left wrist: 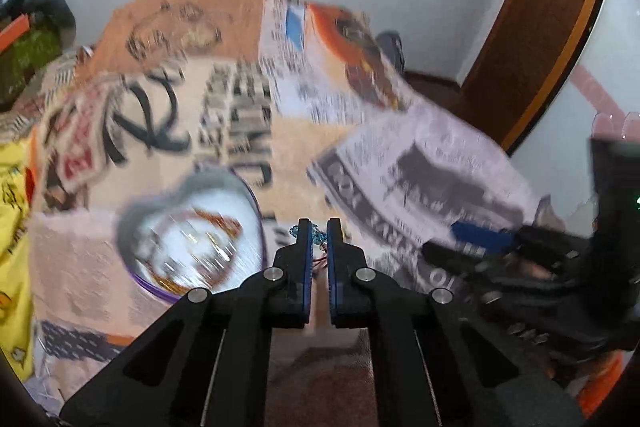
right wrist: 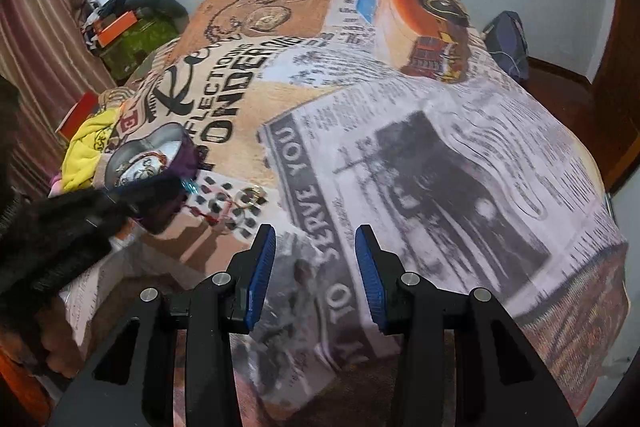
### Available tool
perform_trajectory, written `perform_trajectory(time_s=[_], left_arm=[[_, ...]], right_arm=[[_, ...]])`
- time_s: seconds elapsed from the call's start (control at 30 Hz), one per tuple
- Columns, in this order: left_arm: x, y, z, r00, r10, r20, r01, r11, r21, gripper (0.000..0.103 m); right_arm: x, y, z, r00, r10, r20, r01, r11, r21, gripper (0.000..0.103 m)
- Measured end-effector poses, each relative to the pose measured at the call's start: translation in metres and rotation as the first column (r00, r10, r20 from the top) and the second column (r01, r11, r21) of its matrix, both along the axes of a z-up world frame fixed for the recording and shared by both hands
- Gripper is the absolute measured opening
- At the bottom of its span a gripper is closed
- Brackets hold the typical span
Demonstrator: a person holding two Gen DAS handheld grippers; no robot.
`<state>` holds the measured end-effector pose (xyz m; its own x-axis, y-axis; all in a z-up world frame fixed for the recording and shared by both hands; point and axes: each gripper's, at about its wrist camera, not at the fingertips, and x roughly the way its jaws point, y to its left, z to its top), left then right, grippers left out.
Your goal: Organize jewelry
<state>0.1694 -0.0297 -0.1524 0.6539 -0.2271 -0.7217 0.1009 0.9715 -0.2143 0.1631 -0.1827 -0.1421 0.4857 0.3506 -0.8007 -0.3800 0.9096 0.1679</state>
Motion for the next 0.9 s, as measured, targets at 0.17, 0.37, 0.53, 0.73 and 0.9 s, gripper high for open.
perform_trajectory(time_s=[0.17,0.37,0.53,0.73,0.9], left_arm=[[0.000,0.019,0.025,0.997,0.020,0.070,-0.019,1.000,-0.021,0.005],[0.001,0.031,0.029,0.996,0.015,0.091,-0.011,0.999,-0.047,0.005],[-0.003,0.030,0.021,0.996,-0.005,0.088,0.009,0.999,-0.048,0.005],[-0.003,0.033,0.017,0.997,0.001,0.076,0.004,0.998,-0.070,0.005],[-0.008,0.036,0.022,0.996,0.011,0.088,-0.005,0.997,-0.072,0.005]], right_arm=[[0.008,0.023,-0.006,0.999,0.047,-0.008,-0.047,0.999,-0.003,0.038],[0.023,0.049,-0.024,0.993,0.103,-0.055,-0.104,0.995,-0.002,0.038],[0.029,0.058,-0.034,0.992,0.110,-0.061,-0.111,0.994,-0.016,0.038],[0.023,0.065,-0.035,0.991,0.135,-0.001,-0.135,0.989,-0.056,0.030],[0.021,0.067,-0.032,0.991,0.134,-0.001,-0.134,0.990,-0.054,0.014]])
